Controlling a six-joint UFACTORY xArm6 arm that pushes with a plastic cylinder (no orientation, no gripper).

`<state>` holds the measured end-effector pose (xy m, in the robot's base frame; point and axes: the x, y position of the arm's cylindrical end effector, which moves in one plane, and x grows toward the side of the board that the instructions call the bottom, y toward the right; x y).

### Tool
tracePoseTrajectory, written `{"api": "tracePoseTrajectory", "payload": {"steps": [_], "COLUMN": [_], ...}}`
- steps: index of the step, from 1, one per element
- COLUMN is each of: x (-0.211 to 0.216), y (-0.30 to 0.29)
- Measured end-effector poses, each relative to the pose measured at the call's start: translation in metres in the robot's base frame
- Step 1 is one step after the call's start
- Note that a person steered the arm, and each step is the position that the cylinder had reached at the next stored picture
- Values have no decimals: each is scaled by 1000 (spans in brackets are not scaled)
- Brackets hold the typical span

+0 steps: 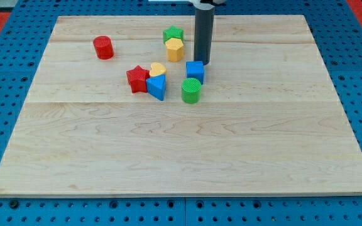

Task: Push the blue cube slightly to the left

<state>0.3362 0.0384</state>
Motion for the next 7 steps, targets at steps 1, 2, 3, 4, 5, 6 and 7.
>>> {"api": "tracePoseTrajectory", "payload": {"steps": [1,2,3,4,5,6,7], "x": [3,15,19,19,31,55,57], "y": [0,0,0,25,63,62,38]}}
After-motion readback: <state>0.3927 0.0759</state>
